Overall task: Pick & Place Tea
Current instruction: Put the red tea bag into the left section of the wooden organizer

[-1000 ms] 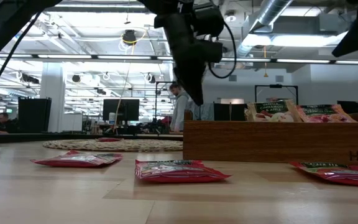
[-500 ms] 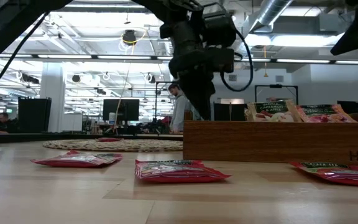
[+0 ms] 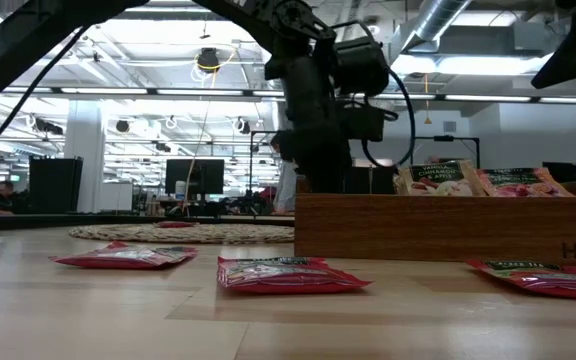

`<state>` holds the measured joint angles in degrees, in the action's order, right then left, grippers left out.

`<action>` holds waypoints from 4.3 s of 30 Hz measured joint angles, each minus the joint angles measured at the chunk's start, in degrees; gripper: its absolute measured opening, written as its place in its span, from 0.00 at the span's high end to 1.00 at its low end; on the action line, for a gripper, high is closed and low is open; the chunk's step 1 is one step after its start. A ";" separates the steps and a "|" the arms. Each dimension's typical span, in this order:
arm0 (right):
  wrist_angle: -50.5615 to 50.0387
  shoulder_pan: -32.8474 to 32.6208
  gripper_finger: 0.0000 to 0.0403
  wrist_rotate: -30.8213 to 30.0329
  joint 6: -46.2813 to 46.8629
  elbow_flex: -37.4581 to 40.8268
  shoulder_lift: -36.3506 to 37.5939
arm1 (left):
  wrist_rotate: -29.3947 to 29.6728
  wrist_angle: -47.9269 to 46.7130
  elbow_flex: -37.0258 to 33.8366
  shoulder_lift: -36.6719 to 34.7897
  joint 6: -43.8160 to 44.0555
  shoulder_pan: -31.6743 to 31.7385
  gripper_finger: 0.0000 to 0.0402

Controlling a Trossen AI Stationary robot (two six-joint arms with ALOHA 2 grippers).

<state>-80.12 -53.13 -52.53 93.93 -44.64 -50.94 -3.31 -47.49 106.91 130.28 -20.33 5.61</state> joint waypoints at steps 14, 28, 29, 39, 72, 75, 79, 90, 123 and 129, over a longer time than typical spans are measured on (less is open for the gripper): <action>-0.28 0.00 1.00 -0.07 0.09 0.00 0.00 | 3.26 0.30 0.02 3.17 -2.85 -1.50 0.60; -0.22 0.00 1.00 -0.04 0.09 0.00 -0.02 | 5.80 1.14 0.19 4.48 -3.00 -1.86 0.66; -0.21 0.00 1.00 -0.04 0.09 0.00 -0.02 | 5.77 1.16 0.17 4.50 -3.00 -1.86 0.68; 0.00 0.00 1.00 -0.02 0.07 -0.02 -0.02 | 7.56 3.29 0.04 4.52 -2.57 -1.77 0.93; 24.48 6.82 1.00 -7.47 -17.51 -0.03 -0.02 | 35.33 -6.75 28.00 3.86 -6.68 -7.57 1.00; 30.02 9.80 1.00 -6.65 -24.33 -0.04 -0.02 | 37.81 -6.49 28.02 3.55 -8.04 -9.10 1.00; 36.50 15.10 0.96 -1.78 -32.78 -0.04 -0.02 | 41.69 -6.05 28.02 3.29 -9.92 -10.73 1.00; 45.07 27.84 0.66 4.71 -48.03 -0.04 -0.02 | 47.13 -7.28 28.02 0.39 -6.61 -14.20 1.00; 62.96 39.78 0.61 22.80 -62.46 -0.07 -6.41 | 43.45 -10.71 28.09 -2.59 -4.32 -14.21 1.00; 63.46 39.90 0.63 22.65 -62.45 -0.07 -8.35 | 41.98 -11.19 28.09 -2.59 -4.05 -14.23 1.00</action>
<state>-16.66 -13.22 -29.88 31.48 -44.71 -59.29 38.66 -58.67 135.00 127.70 -24.38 -8.62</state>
